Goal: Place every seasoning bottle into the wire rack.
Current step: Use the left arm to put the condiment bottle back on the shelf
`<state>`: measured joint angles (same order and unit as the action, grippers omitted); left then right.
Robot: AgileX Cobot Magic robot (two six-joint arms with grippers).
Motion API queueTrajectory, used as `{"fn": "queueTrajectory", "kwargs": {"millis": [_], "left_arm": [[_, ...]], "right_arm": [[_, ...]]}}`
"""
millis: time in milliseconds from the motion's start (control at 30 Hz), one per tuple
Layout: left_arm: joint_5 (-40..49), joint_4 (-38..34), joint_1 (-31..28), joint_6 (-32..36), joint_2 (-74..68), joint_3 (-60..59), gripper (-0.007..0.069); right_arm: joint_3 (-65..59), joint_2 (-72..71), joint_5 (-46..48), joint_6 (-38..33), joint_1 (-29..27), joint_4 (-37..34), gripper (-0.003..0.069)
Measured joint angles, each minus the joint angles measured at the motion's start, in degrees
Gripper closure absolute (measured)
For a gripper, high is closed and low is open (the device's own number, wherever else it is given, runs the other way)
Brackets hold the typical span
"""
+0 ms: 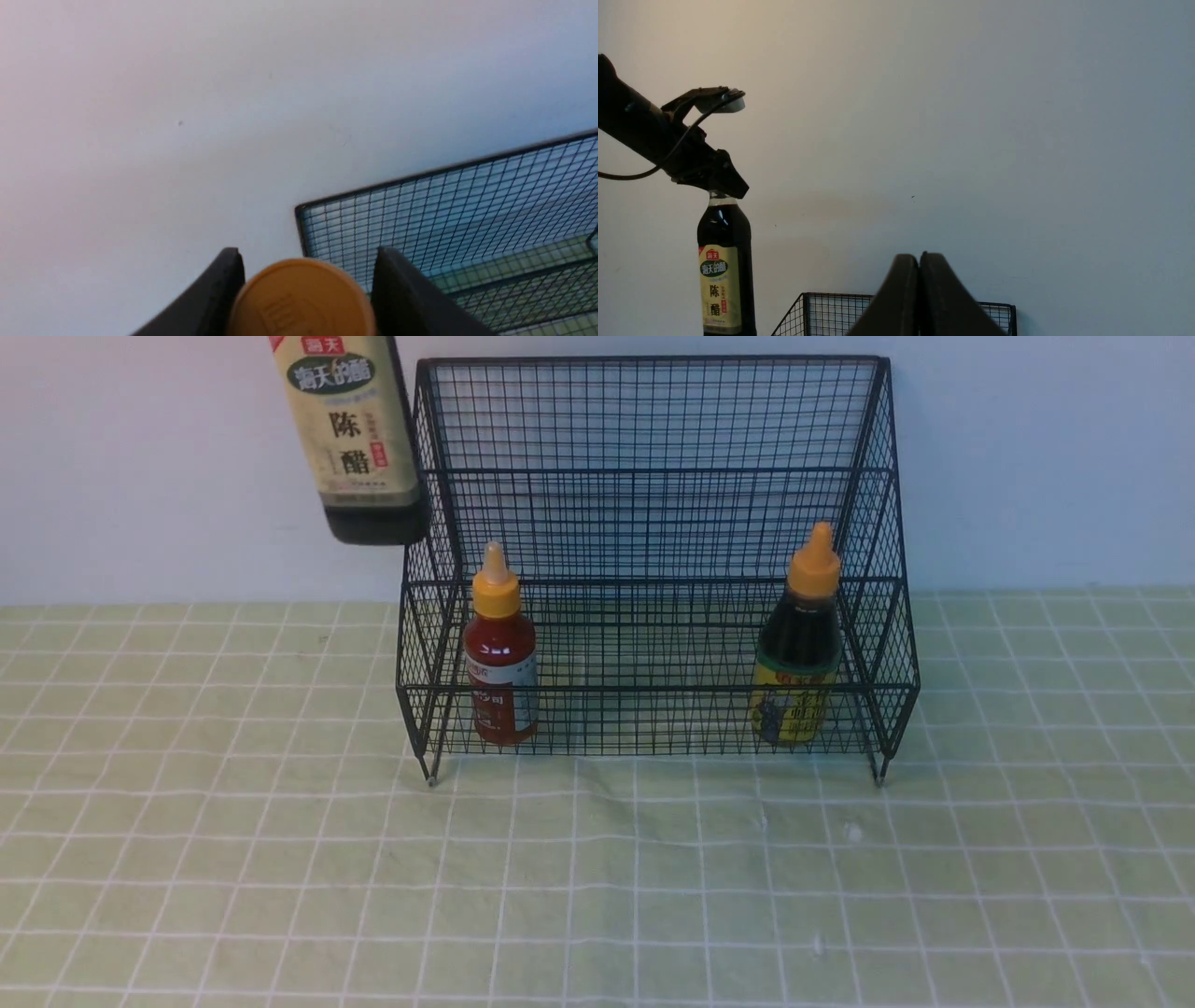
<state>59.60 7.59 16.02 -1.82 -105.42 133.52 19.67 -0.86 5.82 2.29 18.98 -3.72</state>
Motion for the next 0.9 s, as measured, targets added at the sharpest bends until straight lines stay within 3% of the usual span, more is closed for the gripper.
{"fn": "queueTrajectory", "kwargs": {"millis": [300,900], "left_arm": [[-7.82,-0.52,3.44,-1.46,-3.98,0.04,0.0306],[-2.94,-0.85,3.83,-2.66,-13.96,0.04,0.0306]], "right_arm": [[0.00,0.00,0.00,0.00,0.00,0.00,0.0673],[0.00,0.00,0.00,0.00,0.00,0.00,0.0673]]}}
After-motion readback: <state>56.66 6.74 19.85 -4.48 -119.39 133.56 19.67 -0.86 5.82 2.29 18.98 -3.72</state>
